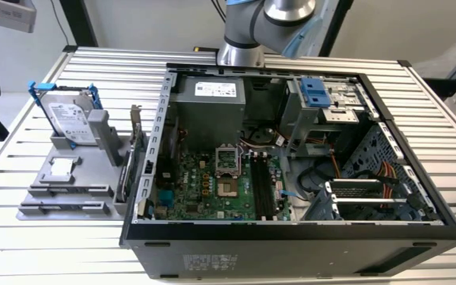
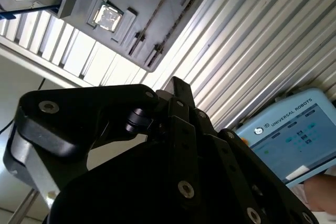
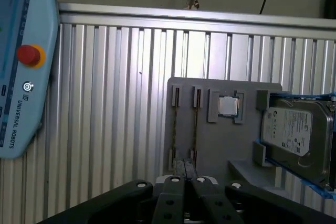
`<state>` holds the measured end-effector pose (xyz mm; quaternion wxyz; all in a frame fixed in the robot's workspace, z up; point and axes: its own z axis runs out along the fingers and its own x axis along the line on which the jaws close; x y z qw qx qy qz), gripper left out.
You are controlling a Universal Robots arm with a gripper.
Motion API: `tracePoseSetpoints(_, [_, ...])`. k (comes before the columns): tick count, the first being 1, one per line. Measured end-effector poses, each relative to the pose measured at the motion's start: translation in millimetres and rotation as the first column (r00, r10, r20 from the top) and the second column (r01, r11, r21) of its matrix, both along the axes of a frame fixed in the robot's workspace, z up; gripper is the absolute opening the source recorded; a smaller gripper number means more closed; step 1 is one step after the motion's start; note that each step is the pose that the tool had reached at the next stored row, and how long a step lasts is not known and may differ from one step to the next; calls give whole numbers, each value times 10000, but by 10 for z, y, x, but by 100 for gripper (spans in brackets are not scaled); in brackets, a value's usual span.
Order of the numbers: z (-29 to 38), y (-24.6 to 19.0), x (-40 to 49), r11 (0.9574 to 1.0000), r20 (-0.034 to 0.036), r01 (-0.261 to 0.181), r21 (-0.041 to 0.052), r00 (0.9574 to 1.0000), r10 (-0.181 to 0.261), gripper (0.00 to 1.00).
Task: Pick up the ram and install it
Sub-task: 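Pick up the ram and move it above insertion slot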
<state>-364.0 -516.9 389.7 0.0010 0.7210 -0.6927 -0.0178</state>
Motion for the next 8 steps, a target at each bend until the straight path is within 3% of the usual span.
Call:
tracePoseSetpoints(6, [0,0,0,10000,0,-17,0,10000,17,0])
tracePoseSetpoints(7, [0,0,0,10000,0,-20,0,10000,20,100])
tracePoseSetpoints(8, [0,0,0,10000,0,-23,0,10000,23,100])
